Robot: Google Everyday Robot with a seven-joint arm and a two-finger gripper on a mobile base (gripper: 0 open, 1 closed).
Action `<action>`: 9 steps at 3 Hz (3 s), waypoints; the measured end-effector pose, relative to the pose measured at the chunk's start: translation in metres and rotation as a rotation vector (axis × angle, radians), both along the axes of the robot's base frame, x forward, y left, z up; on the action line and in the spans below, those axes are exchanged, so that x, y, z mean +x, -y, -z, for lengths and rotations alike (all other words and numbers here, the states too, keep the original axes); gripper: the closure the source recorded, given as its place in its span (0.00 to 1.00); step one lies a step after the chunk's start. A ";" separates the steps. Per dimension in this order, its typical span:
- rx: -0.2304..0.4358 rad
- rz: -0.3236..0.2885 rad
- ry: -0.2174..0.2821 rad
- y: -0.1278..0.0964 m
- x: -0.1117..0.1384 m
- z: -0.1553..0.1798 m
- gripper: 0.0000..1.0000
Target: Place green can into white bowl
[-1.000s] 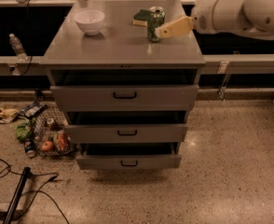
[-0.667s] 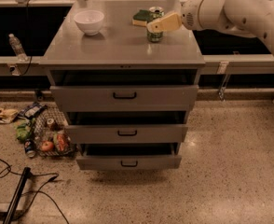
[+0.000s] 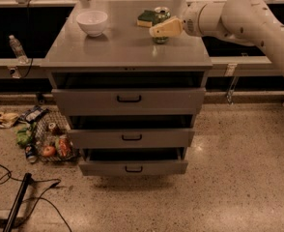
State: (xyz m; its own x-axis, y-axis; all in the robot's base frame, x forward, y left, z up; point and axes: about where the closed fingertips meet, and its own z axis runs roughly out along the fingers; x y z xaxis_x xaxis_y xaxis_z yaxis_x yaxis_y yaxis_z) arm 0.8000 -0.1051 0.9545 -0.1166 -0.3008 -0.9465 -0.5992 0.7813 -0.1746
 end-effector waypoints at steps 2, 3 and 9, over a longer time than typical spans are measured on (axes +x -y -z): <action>0.010 0.081 0.074 0.012 0.070 0.009 0.00; 0.054 0.100 0.070 0.016 0.095 0.010 0.00; 0.165 -0.121 -0.044 -0.106 0.124 0.042 1.00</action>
Offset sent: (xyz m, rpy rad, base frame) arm 0.1021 -0.0250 -0.0037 0.0008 -0.1164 -0.1279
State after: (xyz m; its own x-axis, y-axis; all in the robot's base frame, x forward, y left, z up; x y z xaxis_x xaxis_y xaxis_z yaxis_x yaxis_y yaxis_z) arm 0.9240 0.0010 0.9127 -0.1313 -0.1569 -0.9788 -0.6946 0.7190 -0.0221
